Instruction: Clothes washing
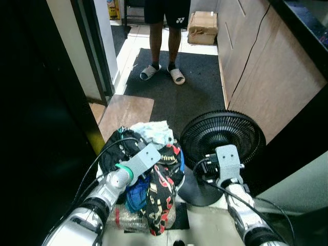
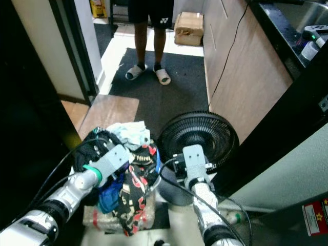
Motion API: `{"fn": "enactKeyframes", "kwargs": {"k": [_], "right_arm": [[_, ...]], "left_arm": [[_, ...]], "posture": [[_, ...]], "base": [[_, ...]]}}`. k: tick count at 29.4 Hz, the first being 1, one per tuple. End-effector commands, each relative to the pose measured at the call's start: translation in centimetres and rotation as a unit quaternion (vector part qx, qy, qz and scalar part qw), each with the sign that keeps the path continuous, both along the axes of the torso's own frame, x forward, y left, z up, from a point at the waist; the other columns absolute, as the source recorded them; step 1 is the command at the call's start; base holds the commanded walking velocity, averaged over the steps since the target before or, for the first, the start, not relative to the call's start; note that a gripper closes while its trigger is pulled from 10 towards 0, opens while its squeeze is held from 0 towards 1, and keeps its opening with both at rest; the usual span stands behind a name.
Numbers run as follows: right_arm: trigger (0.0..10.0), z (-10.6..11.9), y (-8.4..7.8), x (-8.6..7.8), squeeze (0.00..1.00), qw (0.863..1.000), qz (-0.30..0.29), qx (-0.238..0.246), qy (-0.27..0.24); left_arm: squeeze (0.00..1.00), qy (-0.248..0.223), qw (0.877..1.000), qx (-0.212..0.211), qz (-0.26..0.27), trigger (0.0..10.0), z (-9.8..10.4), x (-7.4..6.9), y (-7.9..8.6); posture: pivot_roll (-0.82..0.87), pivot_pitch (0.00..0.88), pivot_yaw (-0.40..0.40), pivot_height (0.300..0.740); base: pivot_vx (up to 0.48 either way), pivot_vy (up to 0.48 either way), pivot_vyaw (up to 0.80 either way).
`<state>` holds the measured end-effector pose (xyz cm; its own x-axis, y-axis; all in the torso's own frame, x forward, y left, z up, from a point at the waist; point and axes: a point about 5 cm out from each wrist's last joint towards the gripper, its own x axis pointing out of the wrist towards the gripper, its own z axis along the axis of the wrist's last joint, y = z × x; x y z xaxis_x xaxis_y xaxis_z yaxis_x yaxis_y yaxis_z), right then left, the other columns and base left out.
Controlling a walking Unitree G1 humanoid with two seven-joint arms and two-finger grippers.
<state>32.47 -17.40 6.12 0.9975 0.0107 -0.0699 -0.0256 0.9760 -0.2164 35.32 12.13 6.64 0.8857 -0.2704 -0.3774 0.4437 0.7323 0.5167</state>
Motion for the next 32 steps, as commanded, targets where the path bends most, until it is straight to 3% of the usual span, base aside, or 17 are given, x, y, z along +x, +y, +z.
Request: {"fn": "enactKeyframes", "kwargs": {"k": [1, 2, 3, 4, 5, 9, 10, 12, 19, 24, 25, 27, 28, 32], "right_arm": [[10.0, -0.5, -0.4, -0.5, 0.00, 1.000, -0.007, 0.005, 0.008], [10.0, -0.6, -0.4, -0.5, 0.00, 1.000, -0.005, 0.004, 0.009], [10.0, -0.6, -0.4, -0.5, 0.00, 1.000, -0.005, 0.004, 0.009], [10.0, -0.6, -0.3, -0.5, 0.00, 1.000, 0.000, 0.002, 0.011], [10.0, -0.6, -0.3, -0.5, 0.00, 1.000, 0.000, 0.002, 0.011], [10.0, -0.6, -0.1, -0.5, 0.00, 1.000, 0.008, 0.000, 0.016], [10.0, -0.6, -0.1, -0.5, 0.00, 1.000, 0.008, 0.000, 0.016], [10.0, -0.7, 0.0, -0.5, 0.00, 1.000, 0.013, -0.001, 0.019], [10.0, -0.9, 0.4, -0.7, 0.00, 0.999, 0.024, -0.002, 0.024], [10.0, -0.8, 0.3, -0.7, 0.00, 0.999, 0.026, -0.003, 0.025], [10.0, -0.8, 0.2, -0.7, 0.00, 0.999, 0.025, -0.003, 0.025], [10.0, -0.8, 0.1, -0.7, 0.00, 0.999, 0.025, -0.004, 0.025], [10.0, -0.8, 0.0, -0.7, 0.00, 0.999, 0.024, -0.004, 0.024], [10.0, -0.7, -0.2, -0.7, 0.00, 1.000, 0.021, -0.004, 0.023]], "left_arm": [[0.00, 0.059, 0.995, -0.059, 0.049, 10.0, -1.2, -0.5, 1.4], [0.00, 0.078, 0.991, -0.088, 0.071, 10.0, -1.4, -0.6, 2.0], [0.00, 0.078, 0.991, -0.088, 0.071, 10.0, -1.4, -0.6, 2.0], [0.00, 0.104, 0.976, -0.158, 0.111, 10.0, -1.8, -1.0, 3.0], [0.00, 0.104, 0.976, -0.158, 0.111, 10.0, -1.8, -1.0, 3.0], [0.00, 0.153, 0.949, -0.222, 0.162, 10.0, -3.6, -2.6, 4.6], [0.00, 0.153, 0.949, -0.222, 0.162, 10.0, -3.6, -2.6, 4.6], [0.00, 0.178, 0.938, -0.229, 0.188, 10.0, -5.2, -4.1, 5.7], [0.00, 0.200, 0.928, -0.217, 0.230, 10.0, -7.4, -6.7, 7.8], [0.00, 0.186, 0.932, -0.213, 0.227, 10.0, -7.6, -7.3, 8.4], [0.00, 0.173, 0.937, -0.212, 0.218, 4.0, -7.3, -7.3, 8.3], [0.00, 0.165, 0.940, -0.213, 0.212, 4.0, -7.1, -7.3, 8.1], [0.00, 0.150, 0.945, -0.212, 0.200, 0.0, -6.8, -7.3, 7.9], [0.00, 0.130, 0.951, -0.213, 0.184, 0.0, -6.5, -7.3, 7.6]], "posture": [[-0.01, 0.259, 0.050, 0.740], [0.00, 0.266, 0.046, 0.740], [0.00, 0.266, 0.046, 0.740], [0.00, 0.277, 0.037, 0.740], [0.00, 0.277, 0.037, 0.740], [0.01, 0.285, 0.025, 0.740], [0.01, 0.285, 0.025, 0.740], [0.03, 0.295, 0.009, 0.740], [0.03, 0.306, -0.007, 0.740], [0.03, 0.306, -0.012, 0.740], [0.02, 0.303, -0.012, 0.740], [0.02, 0.303, -0.012, 0.740], [0.02, 0.301, -0.010, 0.740], [0.02, 0.299, -0.007, 0.740]], "base": [[0.000, 0.000, 0.00], [0.000, 0.000, 0.00], [0.000, 0.000, 0.00], [0.000, 0.000, 0.00], [0.000, 0.000, 0.00], [0.000, 0.000, 0.00], [0.000, 0.000, 0.00], [0.000, 0.000, 0.00], [0.000, 0.000, 0.00], [0.000, 0.000, 0.00], [0.000, 0.000, 0.00], [0.000, 0.000, 0.00], [0.000, 0.000, 0.00], [0.000, 0.000, 0.00]]}}
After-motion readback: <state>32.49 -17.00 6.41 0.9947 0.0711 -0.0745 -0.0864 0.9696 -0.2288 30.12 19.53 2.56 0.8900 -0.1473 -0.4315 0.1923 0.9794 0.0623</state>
